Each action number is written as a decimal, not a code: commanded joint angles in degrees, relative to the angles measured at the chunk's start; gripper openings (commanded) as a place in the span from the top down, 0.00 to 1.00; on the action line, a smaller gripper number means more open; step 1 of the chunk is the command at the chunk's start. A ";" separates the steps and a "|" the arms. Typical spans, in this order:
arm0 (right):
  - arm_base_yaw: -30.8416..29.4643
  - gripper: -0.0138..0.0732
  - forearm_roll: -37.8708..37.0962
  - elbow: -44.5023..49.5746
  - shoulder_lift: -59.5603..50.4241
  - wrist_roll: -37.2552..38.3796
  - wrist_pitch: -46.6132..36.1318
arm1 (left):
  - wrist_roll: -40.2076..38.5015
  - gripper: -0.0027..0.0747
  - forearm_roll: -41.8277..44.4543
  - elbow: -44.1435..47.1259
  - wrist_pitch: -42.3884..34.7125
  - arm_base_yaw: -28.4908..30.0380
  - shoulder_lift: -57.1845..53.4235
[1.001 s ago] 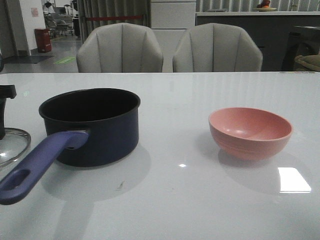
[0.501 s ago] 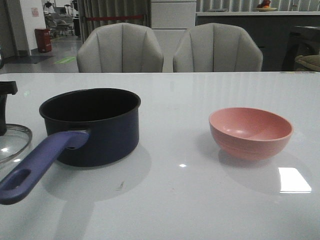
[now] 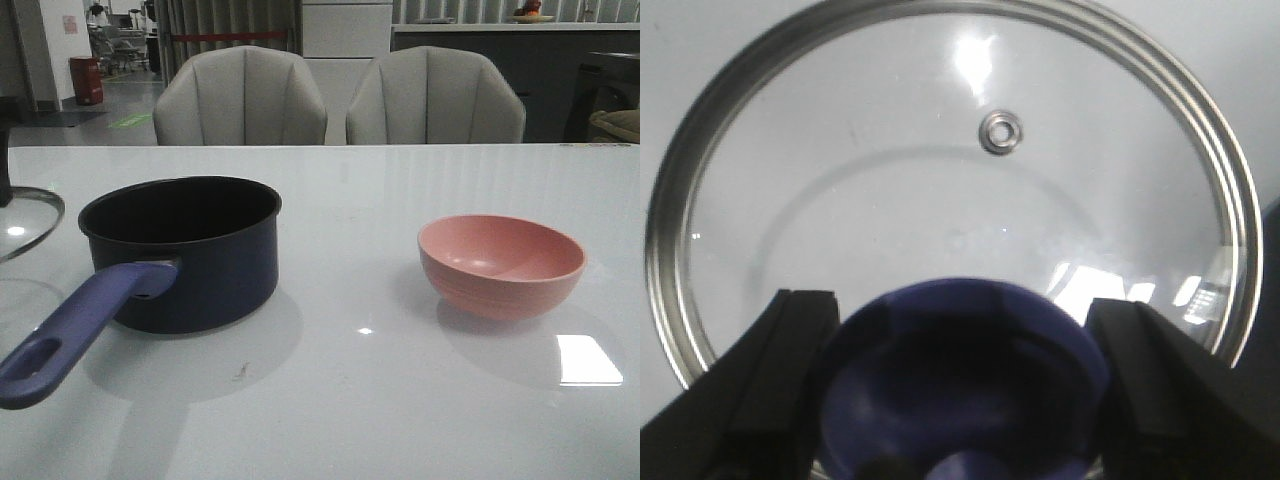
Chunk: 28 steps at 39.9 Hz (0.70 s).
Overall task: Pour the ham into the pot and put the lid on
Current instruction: 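Move the glass lid over the saucepan and lower it on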
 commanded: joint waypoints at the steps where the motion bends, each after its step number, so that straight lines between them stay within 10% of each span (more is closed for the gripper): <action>1: 0.10 0.66 0.31 -1.65 0.49 -0.45 -4.44 | 2.04 0.66 -0.41 -5.56 1.44 -2.17 -5.04; 28: 0.10 0.66 0.31 -1.65 0.49 -0.45 -4.44 | 5.14 0.66 -0.41 -18.55 6.67 -20.97 0.49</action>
